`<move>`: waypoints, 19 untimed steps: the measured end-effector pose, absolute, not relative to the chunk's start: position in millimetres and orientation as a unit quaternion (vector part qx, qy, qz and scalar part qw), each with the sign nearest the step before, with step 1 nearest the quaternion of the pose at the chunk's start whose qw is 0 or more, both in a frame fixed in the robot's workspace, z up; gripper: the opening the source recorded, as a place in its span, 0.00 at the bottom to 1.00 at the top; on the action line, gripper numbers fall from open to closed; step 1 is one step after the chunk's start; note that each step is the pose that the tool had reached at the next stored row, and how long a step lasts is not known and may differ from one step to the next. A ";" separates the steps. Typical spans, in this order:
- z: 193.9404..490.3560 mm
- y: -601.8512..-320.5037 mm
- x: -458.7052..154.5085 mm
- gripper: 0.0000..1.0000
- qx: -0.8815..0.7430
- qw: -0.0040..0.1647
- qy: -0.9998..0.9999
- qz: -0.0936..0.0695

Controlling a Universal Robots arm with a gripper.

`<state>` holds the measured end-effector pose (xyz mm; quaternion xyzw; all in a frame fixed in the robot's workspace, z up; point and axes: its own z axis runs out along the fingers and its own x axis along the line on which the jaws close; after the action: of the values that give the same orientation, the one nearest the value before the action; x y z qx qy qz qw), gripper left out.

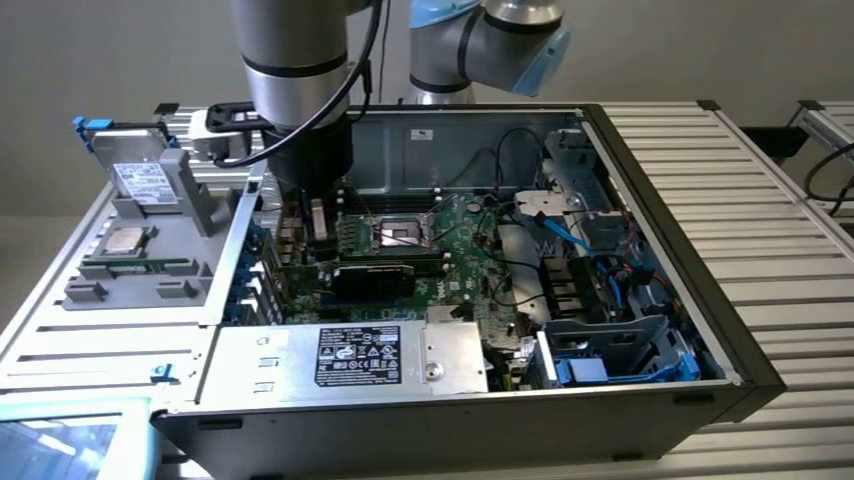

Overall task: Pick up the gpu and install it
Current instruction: 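Press down on the gpu until it lock into place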

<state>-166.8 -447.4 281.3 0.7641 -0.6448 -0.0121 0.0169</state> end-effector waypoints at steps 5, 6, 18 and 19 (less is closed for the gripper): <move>281.4 -448.4 -167.6 0.12 0.764 0.017 -0.645 -0.012; 281.1 -449.3 -167.7 0.12 0.764 0.017 -0.645 -0.012; 275.8 -452.5 -167.6 0.12 0.764 0.015 -0.645 -0.013; 275.8 -452.5 -167.6 0.12 0.764 0.015 -0.645 -0.013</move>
<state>-167.6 -452.5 275.8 0.7636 -0.6454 -0.0135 0.0154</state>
